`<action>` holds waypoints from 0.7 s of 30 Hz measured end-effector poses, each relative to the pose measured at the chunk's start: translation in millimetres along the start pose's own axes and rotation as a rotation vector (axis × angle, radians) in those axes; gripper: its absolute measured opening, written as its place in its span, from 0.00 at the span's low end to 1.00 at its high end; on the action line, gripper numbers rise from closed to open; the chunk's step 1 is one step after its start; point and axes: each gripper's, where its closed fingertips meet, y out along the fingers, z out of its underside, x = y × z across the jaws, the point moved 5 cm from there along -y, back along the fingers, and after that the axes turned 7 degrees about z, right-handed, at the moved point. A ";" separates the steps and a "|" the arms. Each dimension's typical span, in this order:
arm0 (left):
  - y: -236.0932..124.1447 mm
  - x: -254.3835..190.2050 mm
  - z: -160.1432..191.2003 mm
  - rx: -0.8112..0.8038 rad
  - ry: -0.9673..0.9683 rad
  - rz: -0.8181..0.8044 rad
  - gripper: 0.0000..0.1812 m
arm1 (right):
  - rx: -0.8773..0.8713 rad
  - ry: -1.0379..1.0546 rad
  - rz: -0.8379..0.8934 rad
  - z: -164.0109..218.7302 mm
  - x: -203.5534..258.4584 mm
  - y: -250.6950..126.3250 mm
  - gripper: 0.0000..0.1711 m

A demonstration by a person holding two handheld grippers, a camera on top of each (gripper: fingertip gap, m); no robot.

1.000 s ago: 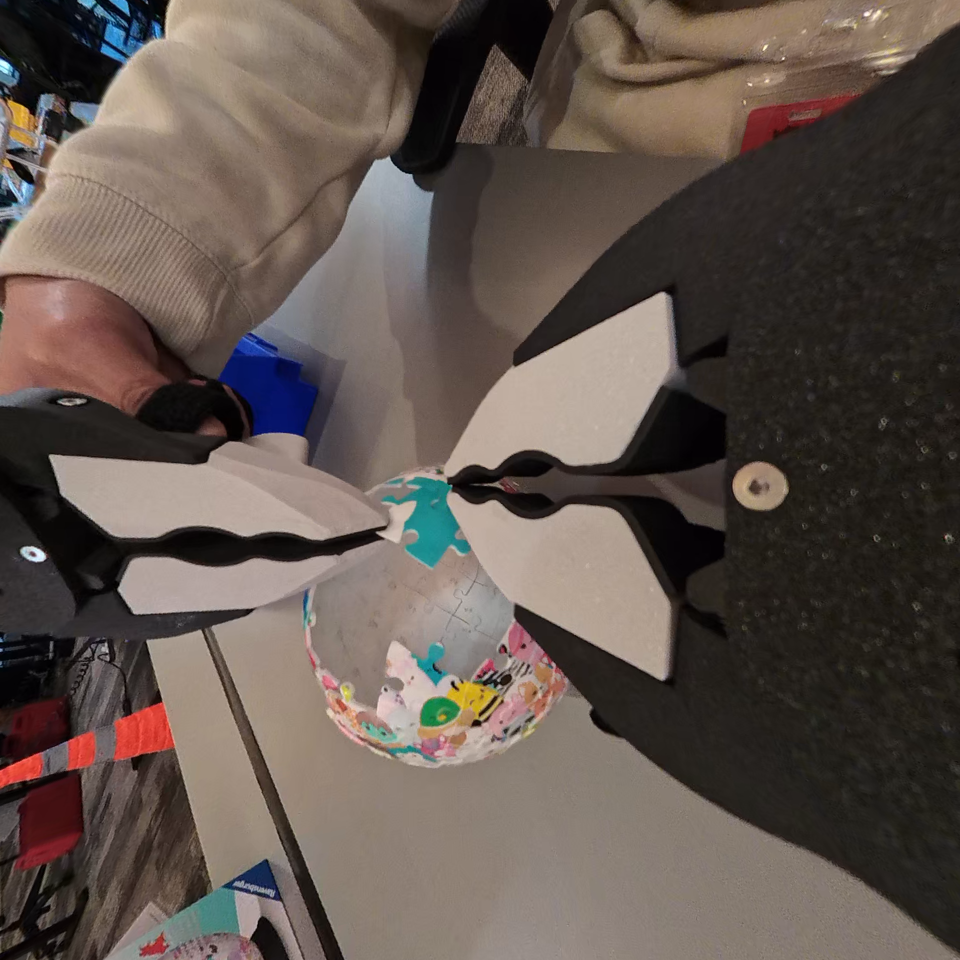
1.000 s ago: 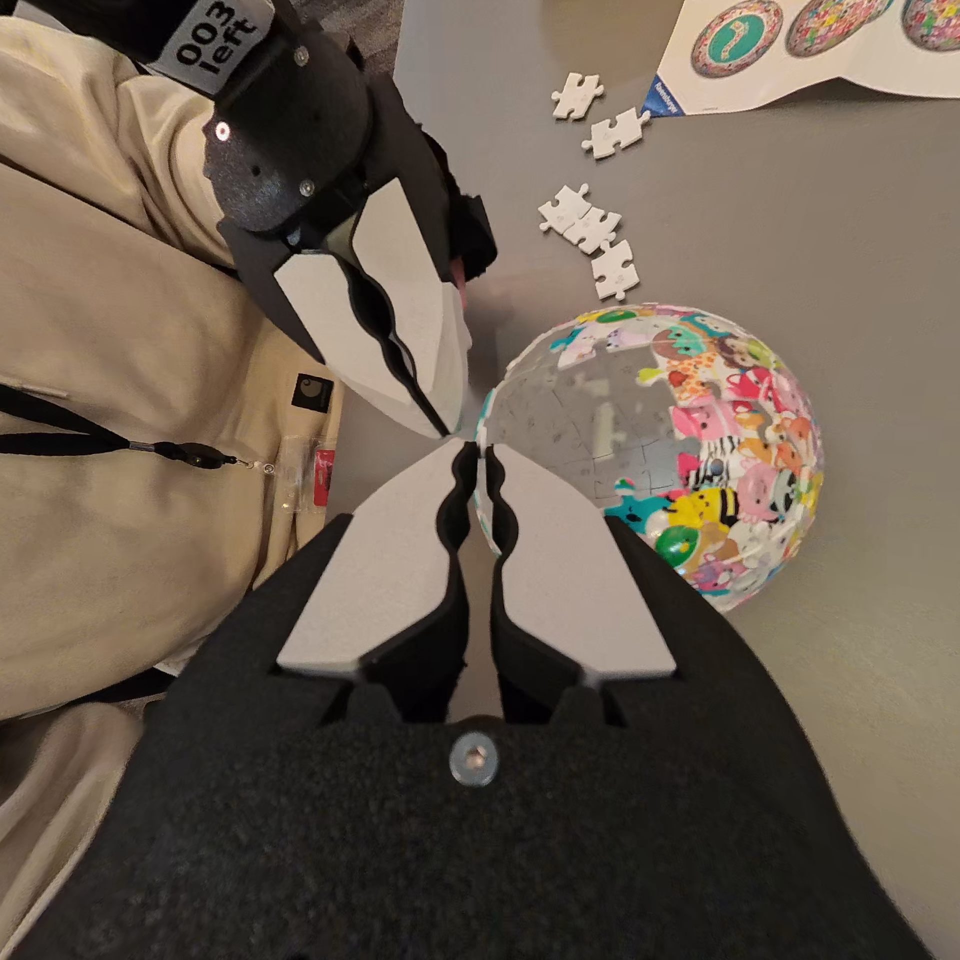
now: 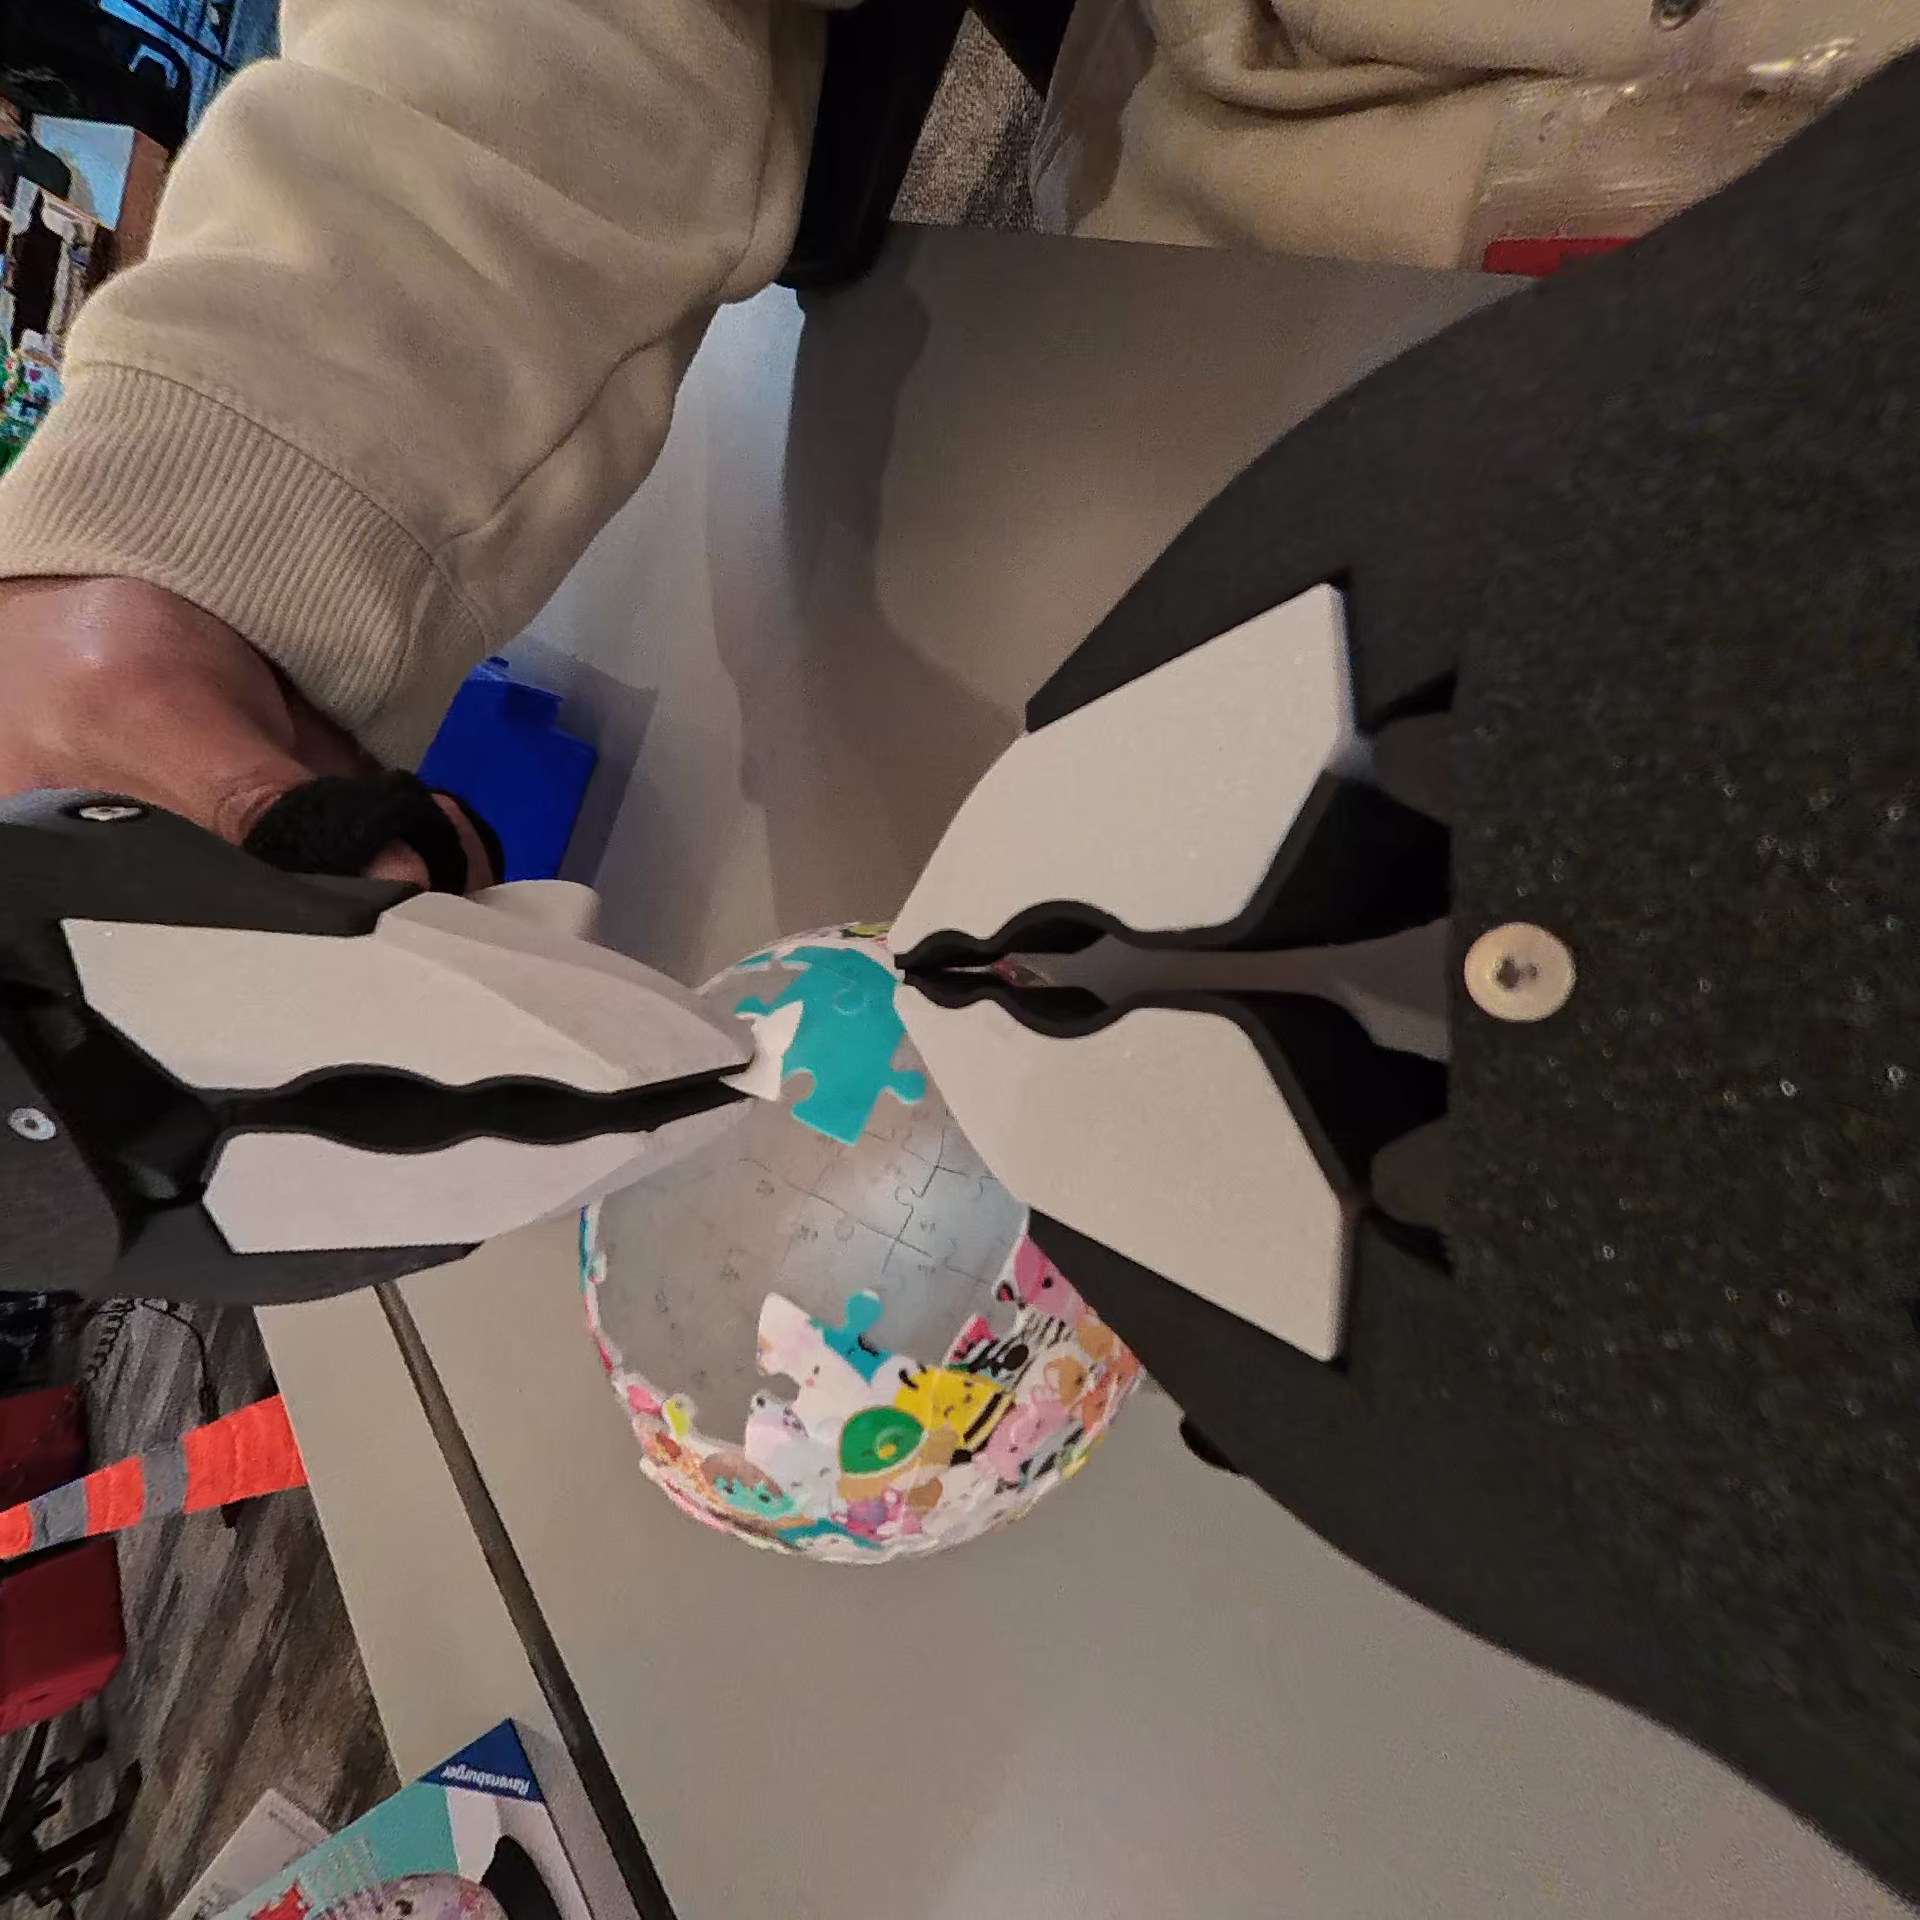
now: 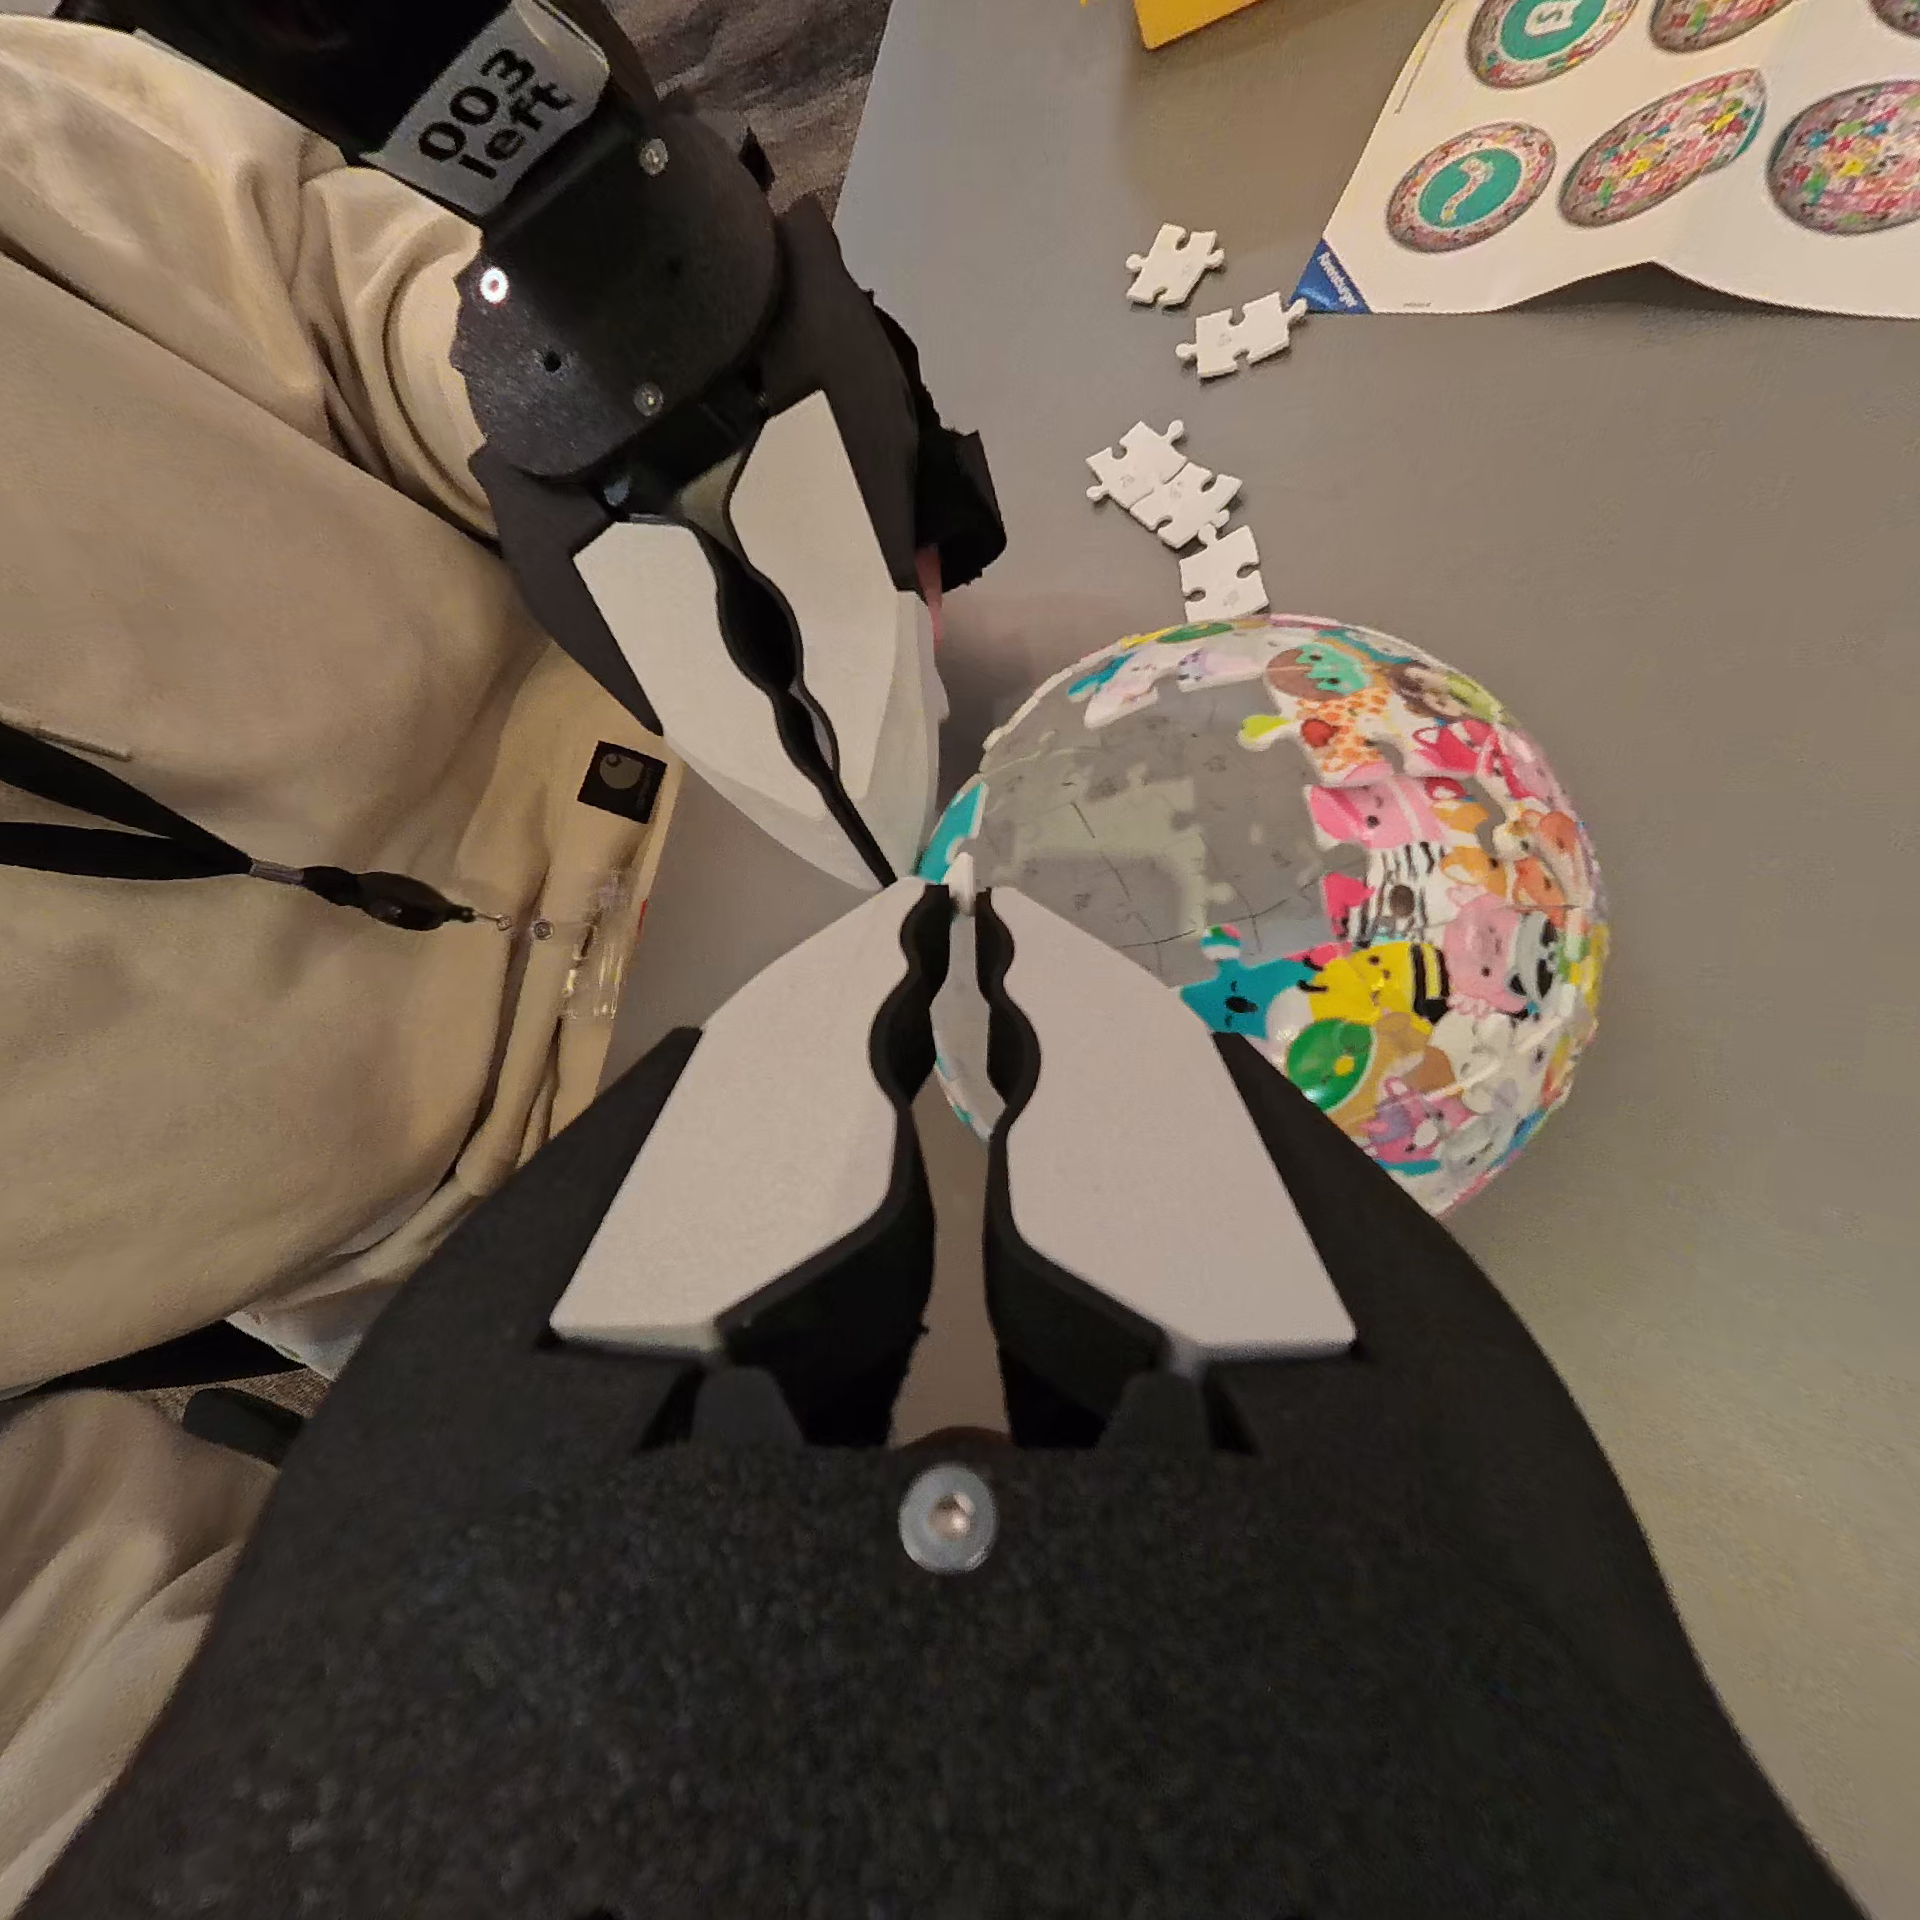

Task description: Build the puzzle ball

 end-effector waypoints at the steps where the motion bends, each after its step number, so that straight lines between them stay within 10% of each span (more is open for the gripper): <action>1: 0.0 -0.4 1.3 0.006 0.003 0.002 0.00 | 0.002 0.000 -0.001 -0.1 0.2 0.1 0.03; 21: -3.2 1.1 17.7 0.055 0.006 0.013 0.00 | -0.011 -0.080 0.112 -1.5 7.3 7.2 0.03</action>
